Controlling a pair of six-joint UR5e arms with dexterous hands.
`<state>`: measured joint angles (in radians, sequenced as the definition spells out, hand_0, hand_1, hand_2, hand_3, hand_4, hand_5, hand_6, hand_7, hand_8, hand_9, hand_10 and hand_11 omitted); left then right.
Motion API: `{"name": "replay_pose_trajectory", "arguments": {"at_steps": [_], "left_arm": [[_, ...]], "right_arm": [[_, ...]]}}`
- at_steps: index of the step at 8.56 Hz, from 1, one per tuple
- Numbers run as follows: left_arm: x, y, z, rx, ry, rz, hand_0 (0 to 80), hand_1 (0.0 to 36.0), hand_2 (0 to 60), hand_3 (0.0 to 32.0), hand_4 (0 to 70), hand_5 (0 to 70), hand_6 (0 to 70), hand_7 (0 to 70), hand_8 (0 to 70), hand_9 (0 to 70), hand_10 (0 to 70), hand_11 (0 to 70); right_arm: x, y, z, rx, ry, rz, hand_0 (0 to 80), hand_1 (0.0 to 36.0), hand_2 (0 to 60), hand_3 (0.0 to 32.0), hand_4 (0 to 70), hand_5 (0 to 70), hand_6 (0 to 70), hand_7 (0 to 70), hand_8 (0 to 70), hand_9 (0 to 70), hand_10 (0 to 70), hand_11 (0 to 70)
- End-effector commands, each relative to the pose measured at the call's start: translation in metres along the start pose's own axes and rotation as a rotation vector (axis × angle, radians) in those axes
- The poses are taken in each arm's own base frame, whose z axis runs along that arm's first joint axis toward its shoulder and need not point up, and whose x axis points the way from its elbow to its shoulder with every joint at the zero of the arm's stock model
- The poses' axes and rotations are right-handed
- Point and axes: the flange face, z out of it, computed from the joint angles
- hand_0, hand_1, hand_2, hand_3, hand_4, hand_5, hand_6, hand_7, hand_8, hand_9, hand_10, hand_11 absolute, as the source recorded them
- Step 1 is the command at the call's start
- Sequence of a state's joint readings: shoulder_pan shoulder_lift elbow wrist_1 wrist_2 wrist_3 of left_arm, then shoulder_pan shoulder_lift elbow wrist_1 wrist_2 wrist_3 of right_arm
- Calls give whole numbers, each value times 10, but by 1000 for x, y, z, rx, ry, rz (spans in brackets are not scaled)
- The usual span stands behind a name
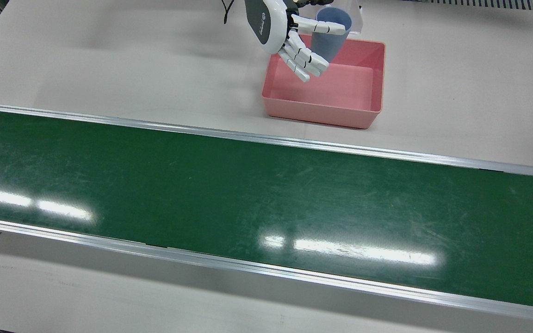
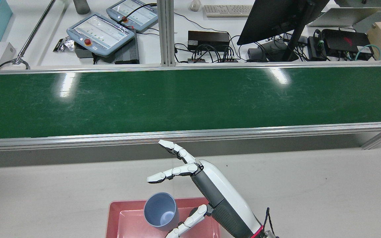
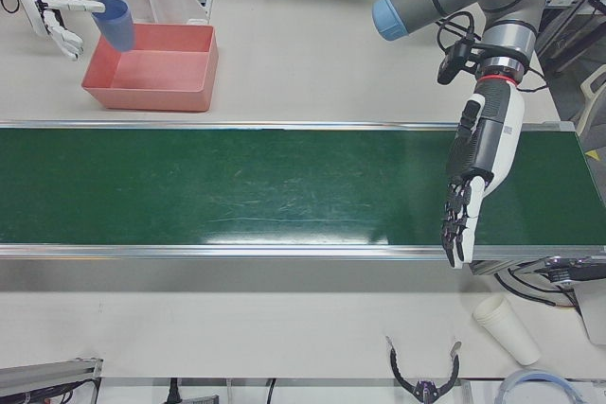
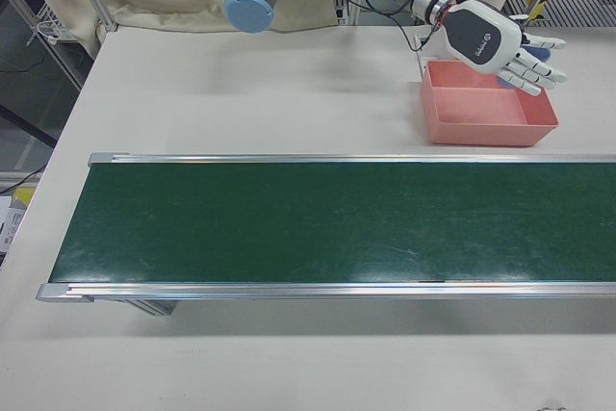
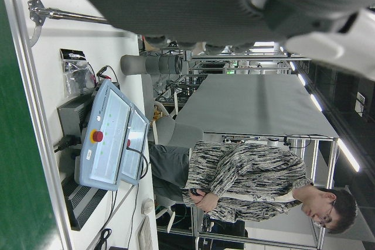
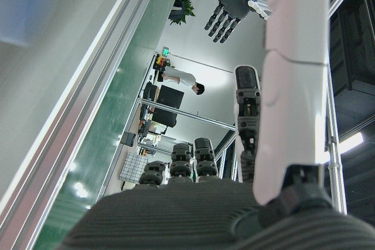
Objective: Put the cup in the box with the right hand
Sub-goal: 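Lower the cup into the pink tray and open the right hand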
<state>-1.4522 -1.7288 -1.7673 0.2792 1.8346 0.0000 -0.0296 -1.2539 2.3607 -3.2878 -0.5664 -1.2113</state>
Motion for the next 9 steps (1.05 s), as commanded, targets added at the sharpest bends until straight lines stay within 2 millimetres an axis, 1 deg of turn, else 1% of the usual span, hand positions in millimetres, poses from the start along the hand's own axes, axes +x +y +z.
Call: {"name": "replay_pose_trajectory", "arguments": {"at_steps": [1, 2, 3, 4, 5, 6, 7, 8, 9], "left_arm": [[0, -1, 0, 2, 0, 0, 0, 0, 0, 0, 0, 0, 0, 0, 0, 0, 0, 0], [0, 0, 0, 0, 0, 0, 0, 0, 0, 0, 0, 0, 0, 0, 0, 0, 0, 0], [0, 1, 0, -1, 0, 0, 0, 0, 0, 0, 0, 0, 0, 0, 0, 0, 0, 0], [0, 1, 0, -1, 0, 0, 0, 0, 0, 0, 0, 0, 0, 0, 0, 0, 0, 0], [0, 0, 0, 0, 0, 0, 0, 0, 0, 0, 0, 0, 0, 0, 0, 0, 0, 0], [0, 1, 0, -1, 0, 0, 0, 0, 0, 0, 0, 0, 0, 0, 0, 0, 0, 0], [0, 1, 0, -1, 0, 0, 0, 0, 0, 0, 0, 0, 0, 0, 0, 0, 0, 0], [0, 1, 0, -1, 0, 0, 0, 0, 0, 0, 0, 0, 0, 0, 0, 0, 0, 0], [0, 1, 0, -1, 0, 0, 0, 0, 0, 0, 0, 0, 0, 0, 0, 0, 0, 0]], "right_arm": [[0, 0, -1, -1, 1, 9, 701, 176, 8, 0, 341, 77, 64, 208, 87, 135, 39, 77], [-2, -1, -1, -2, 1, 19, 650, 200, 36, 0, 302, 76, 64, 213, 90, 140, 36, 72], [-10, -11, -6, 3, 5, 51, 684, 179, 12, 0, 335, 77, 67, 223, 93, 144, 37, 74], [-40, -32, -4, 11, -23, 85, 684, 198, 29, 0, 355, 77, 69, 233, 95, 149, 38, 76], [-82, -56, -4, 22, -70, 97, 639, 236, 97, 0, 328, 77, 71, 245, 96, 152, 38, 75], [-121, -78, -12, 41, -98, 89, 697, 193, 17, 0, 400, 77, 73, 252, 98, 156, 39, 77], [-150, -111, -24, 89, -99, 110, 672, 224, 72, 0, 368, 78, 75, 258, 102, 162, 41, 80], [-172, -151, -33, 159, -81, 139, 687, 215, 54, 0, 408, 78, 76, 265, 103, 165, 46, 86], [-204, -196, -31, 224, -47, 115, 678, 229, 82, 0, 406, 79, 79, 277, 106, 170, 54, 99]]}}
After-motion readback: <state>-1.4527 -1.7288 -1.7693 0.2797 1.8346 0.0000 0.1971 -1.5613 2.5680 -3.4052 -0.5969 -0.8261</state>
